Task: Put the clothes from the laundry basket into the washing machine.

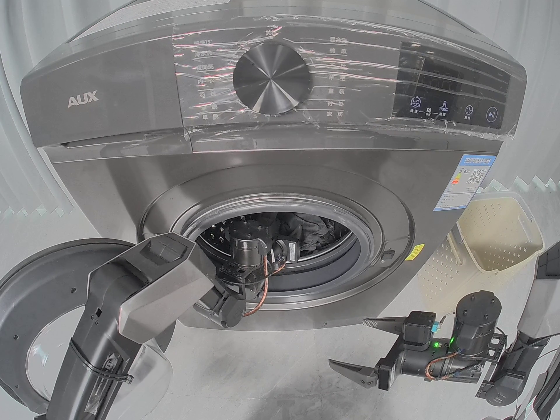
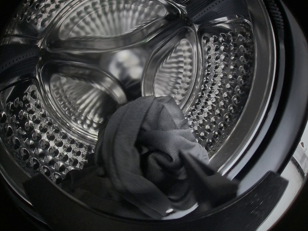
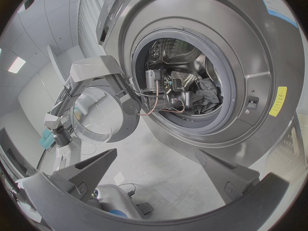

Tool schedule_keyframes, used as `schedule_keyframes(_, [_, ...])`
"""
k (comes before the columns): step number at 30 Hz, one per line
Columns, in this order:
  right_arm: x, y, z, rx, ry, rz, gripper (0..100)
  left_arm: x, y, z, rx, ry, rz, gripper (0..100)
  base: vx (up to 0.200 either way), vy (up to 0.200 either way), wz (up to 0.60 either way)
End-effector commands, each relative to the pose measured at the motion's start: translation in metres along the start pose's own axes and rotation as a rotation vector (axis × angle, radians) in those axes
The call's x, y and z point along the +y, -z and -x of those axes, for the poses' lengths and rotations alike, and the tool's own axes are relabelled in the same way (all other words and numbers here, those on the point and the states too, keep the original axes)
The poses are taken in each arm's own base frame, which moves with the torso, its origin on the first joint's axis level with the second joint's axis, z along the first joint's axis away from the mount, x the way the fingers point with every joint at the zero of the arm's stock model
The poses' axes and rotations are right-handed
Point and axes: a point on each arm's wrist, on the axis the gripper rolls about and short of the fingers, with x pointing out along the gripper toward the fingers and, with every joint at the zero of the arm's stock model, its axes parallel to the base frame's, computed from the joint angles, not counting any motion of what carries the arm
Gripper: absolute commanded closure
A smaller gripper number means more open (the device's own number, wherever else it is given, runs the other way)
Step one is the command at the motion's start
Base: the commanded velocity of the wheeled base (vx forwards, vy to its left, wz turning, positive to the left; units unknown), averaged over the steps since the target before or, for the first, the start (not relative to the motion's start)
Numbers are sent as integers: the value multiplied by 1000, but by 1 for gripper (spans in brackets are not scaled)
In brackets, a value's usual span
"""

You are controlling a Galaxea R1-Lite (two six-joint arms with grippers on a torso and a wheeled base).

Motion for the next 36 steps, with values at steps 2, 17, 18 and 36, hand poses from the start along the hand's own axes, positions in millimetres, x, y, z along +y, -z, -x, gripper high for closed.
schedule_keyframes(2, [0, 0, 0, -1, -1, -1, 0, 1, 17, -18, -20, -6, 1, 100, 0, 0, 0])
schedule_keyframes(17, [0, -2, -1, -9, 0, 0, 0, 26, 5, -57, -146, -90, -42, 100, 0, 0, 0])
schedule_keyframes(18, [0, -2, -1, -9, 0, 0, 0, 26, 5, -57, -146, -91, -42, 100, 0, 0, 0])
schedule_keyframes(36, [-2, -2, -1, -9, 7, -4, 0, -13, -27, -2, -19, -16, -47, 0, 0, 0, 0])
